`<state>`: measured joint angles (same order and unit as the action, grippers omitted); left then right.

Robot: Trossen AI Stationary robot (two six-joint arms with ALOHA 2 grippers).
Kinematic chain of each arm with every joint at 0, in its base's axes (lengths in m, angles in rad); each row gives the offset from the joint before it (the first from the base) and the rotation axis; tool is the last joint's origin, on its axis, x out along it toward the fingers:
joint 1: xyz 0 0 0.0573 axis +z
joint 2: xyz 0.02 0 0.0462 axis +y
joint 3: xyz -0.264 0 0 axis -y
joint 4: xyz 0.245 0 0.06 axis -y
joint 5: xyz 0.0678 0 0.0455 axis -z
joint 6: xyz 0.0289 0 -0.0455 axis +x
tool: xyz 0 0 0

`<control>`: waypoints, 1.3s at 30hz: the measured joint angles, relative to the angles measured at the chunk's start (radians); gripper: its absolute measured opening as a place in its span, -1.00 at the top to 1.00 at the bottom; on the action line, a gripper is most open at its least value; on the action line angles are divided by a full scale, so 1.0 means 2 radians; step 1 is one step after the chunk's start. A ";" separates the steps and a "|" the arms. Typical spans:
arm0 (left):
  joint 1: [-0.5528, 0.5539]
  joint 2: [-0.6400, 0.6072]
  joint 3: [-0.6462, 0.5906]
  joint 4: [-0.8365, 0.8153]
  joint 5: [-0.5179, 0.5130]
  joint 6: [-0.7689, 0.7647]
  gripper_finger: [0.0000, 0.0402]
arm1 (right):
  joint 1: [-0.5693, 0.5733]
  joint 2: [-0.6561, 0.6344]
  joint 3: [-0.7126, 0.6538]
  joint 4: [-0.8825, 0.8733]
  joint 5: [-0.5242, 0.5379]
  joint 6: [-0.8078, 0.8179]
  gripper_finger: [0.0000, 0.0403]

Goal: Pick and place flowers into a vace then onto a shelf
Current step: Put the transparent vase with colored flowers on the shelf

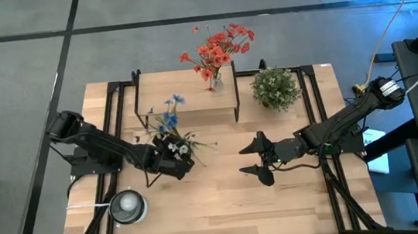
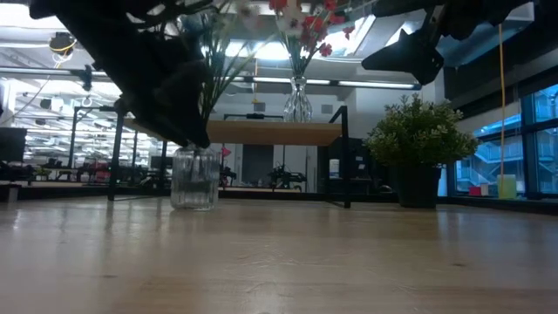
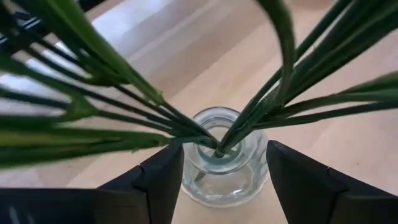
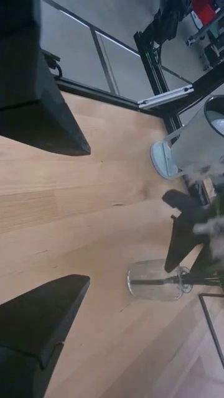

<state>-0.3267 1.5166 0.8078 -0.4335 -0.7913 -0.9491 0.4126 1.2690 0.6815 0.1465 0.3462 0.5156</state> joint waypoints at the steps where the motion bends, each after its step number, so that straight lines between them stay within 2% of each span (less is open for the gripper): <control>1: 0.003 0.003 0.000 0.001 -0.002 -0.002 -0.10 | 0.000 0.000 0.000 0.000 0.000 0.000 -0.64; 11: 0.015 0.020 0.000 0.010 -0.067 -0.021 -0.06 | 0.000 0.000 0.000 0.004 0.000 0.000 -0.64; 21: 0.024 0.021 0.000 0.010 -0.058 -0.018 0.23 | 0.000 0.000 0.000 0.005 0.000 0.000 -0.64; 31: 0.023 0.013 0.003 0.007 -0.041 -0.009 0.23 | 0.000 0.000 0.000 0.007 0.000 0.012 -0.64; 39: 0.023 -0.035 0.050 -0.003 -0.011 0.082 0.23 | 0.000 0.000 0.000 0.007 0.000 0.028 -0.64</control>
<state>-0.2806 1.4471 0.9074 -0.4398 -0.8130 -0.7851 0.4127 1.2690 0.6819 0.1612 0.3458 0.5724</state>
